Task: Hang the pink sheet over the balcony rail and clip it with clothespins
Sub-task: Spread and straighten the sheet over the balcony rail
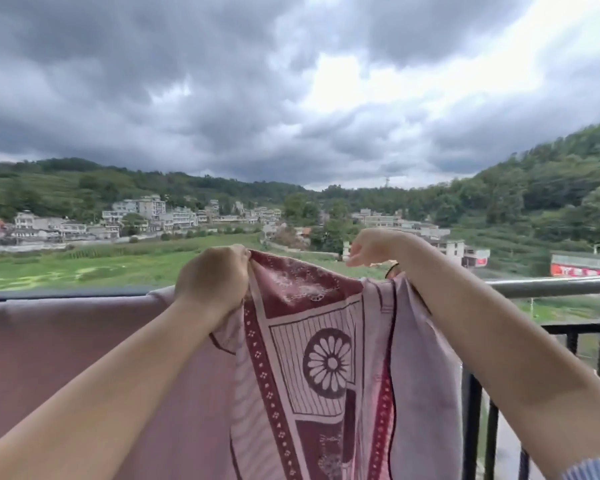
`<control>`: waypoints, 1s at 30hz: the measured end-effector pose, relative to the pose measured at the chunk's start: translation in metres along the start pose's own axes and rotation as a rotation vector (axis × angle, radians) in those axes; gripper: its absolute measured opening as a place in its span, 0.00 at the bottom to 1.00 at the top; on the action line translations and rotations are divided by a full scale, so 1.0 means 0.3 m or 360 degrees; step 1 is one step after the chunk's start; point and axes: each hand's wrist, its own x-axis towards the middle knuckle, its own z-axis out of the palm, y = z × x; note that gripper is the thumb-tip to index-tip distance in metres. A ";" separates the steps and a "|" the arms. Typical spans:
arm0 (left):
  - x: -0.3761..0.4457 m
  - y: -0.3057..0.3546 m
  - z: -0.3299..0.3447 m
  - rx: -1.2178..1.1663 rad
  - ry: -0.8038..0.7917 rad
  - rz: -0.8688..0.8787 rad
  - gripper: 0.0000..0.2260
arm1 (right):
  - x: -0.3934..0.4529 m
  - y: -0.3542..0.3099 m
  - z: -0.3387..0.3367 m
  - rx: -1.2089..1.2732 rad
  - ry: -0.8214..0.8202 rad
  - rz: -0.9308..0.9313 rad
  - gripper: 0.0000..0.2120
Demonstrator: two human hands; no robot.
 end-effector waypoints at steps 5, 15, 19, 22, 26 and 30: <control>-0.026 0.009 -0.021 -0.0041 0.0186 0.0372 0.11 | -0.192 0.005 0.023 0.0269 0.0670 -0.0287 0.12; -0.203 0.233 0.085 0.0223 -0.0133 0.0691 0.20 | -0.520 -0.062 0.393 0.0313 0.1006 0.0665 0.45; -0.201 0.236 0.070 0.0259 -0.0213 0.0645 0.21 | -0.484 -0.080 0.423 0.0630 0.1438 0.0613 0.26; -0.202 0.266 0.056 0.0294 -0.0281 0.0571 0.22 | -0.494 -0.029 0.328 0.0550 0.1725 0.0618 0.17; -0.203 0.349 0.089 0.0319 -0.0272 0.0600 0.24 | -0.493 0.161 0.153 0.0334 0.1701 0.0629 0.12; -0.156 0.505 0.135 0.0317 -0.0215 0.0573 0.25 | -0.374 0.343 0.046 0.0155 0.1536 0.0485 0.15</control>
